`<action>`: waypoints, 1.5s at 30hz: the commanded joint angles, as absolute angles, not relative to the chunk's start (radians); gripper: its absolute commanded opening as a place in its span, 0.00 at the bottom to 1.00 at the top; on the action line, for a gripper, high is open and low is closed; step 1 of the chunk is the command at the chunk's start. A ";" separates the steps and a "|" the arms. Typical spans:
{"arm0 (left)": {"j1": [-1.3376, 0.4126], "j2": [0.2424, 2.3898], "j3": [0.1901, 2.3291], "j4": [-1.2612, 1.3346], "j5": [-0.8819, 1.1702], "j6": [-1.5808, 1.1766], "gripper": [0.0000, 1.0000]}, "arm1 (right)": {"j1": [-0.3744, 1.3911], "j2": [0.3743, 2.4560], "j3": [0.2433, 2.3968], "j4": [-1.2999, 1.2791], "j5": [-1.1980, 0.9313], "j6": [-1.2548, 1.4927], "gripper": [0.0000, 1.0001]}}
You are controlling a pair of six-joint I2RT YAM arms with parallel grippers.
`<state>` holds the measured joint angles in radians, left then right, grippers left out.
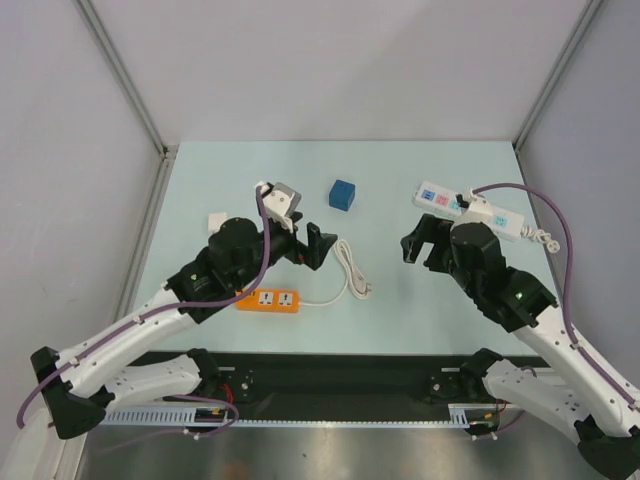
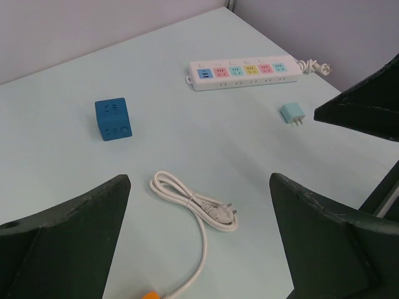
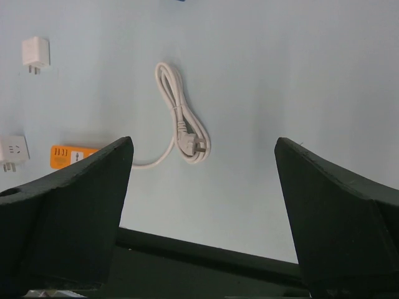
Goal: Insert the plug
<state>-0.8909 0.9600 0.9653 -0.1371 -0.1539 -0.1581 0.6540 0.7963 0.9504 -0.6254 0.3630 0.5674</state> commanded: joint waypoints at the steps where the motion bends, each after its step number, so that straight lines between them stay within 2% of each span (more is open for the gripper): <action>1: -0.894 0.960 0.991 -0.103 -0.153 -0.173 1.00 | 0.644 0.796 0.996 -0.638 0.402 0.597 1.00; 10: -0.894 0.966 0.989 -0.100 -0.152 -0.179 1.00 | 0.637 0.818 1.026 -0.652 0.463 0.617 1.00; 14: -0.894 0.969 0.991 -0.103 -0.163 -0.179 1.00 | 0.580 0.928 1.057 -0.655 0.463 0.615 1.00; 18: -0.894 0.954 0.992 -0.110 -0.175 -0.175 1.00 | 0.435 1.043 1.110 -0.675 0.322 0.615 0.97; 21: -0.894 0.939 0.989 -0.107 -0.193 -0.167 1.00 | 0.388 1.089 1.118 -0.716 0.403 0.630 0.93; 24: -0.894 0.930 0.991 -0.107 -0.198 -0.164 1.00 | 0.235 1.134 1.103 -0.781 0.462 0.686 0.93; 26: -0.894 0.927 0.989 -0.107 -0.192 -0.164 1.00 | 0.086 1.175 1.075 -0.793 0.430 0.707 0.92; 27: -0.894 0.930 0.989 -0.106 -0.189 -0.164 1.00 | 0.042 1.189 1.060 -0.785 0.366 0.690 0.90; 28: -0.894 0.933 0.991 -0.107 -0.186 -0.163 1.00 | 0.008 1.207 1.045 -0.735 0.323 0.658 0.84; 32: -0.890 0.951 1.000 -0.115 -0.192 -0.156 1.00 | -0.127 1.330 0.977 -0.663 0.206 0.603 0.75; 35: -0.887 0.951 1.006 -0.124 -0.181 -0.158 1.00 | -0.144 1.429 0.992 -0.606 0.196 0.555 0.74; 39: -0.887 0.939 1.000 -0.118 -0.164 -0.152 1.00 | -0.149 1.569 1.069 -0.643 0.288 0.548 0.73; 45: -0.887 0.930 0.997 -0.114 -0.158 -0.155 1.00 | -0.149 1.683 1.086 -0.603 0.284 0.437 0.72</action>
